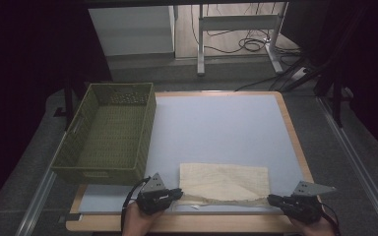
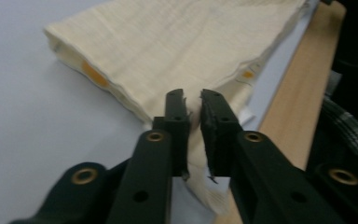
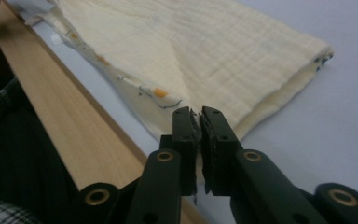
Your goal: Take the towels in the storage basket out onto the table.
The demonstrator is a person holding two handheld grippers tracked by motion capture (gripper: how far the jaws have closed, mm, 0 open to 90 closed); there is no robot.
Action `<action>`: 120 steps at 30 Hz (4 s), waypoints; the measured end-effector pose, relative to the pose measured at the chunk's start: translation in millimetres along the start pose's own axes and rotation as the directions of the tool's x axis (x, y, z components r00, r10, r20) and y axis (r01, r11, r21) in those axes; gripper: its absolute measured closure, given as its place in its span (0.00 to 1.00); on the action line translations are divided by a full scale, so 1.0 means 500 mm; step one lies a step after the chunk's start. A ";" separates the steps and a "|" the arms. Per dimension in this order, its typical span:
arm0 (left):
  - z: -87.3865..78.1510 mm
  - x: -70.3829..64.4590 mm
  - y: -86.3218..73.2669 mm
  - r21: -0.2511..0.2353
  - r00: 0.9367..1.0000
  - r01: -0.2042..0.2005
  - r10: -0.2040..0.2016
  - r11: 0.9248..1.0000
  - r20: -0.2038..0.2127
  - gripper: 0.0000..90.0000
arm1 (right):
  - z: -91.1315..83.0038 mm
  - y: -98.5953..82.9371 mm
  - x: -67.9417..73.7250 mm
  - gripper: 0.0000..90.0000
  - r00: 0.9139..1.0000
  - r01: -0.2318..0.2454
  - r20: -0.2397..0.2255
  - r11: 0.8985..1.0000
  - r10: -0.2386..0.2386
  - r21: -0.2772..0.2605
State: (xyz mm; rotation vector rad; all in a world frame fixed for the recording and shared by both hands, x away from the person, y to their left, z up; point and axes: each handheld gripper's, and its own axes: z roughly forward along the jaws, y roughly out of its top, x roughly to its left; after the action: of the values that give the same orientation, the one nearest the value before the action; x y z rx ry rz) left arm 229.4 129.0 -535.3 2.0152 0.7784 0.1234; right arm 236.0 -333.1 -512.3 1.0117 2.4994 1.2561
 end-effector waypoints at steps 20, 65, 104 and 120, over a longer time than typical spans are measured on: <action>0.059 0.062 0.118 -0.008 0.976 0.019 -0.020 1.000 -0.217 0.55 | 0.031 0.092 -0.075 0.82 0.992 0.006 0.124 0.999 -0.002 -0.038; 0.107 0.115 0.093 0.046 0.965 0.021 -0.008 0.999 -0.261 0.62 | 0.158 0.206 -0.190 0.84 0.983 -0.055 0.175 0.998 0.050 0.024; 0.121 0.129 0.090 0.098 0.949 0.062 -0.028 0.993 -0.314 0.28 | 0.219 0.169 0.080 0.72 0.982 0.139 -0.142 0.987 -0.126 0.081; 0.121 0.129 0.090 0.098 0.949 0.062 -0.028 0.993 -0.313 0.28 | 0.319 0.196 0.226 0.77 0.919 0.249 -0.344 0.961 -0.195 0.119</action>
State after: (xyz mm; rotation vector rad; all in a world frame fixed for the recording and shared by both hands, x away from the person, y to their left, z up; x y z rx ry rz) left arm 325.2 104.8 -546.6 2.1047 1.0481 0.3886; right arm 267.0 -116.6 -521.9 0.5542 2.9087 1.2567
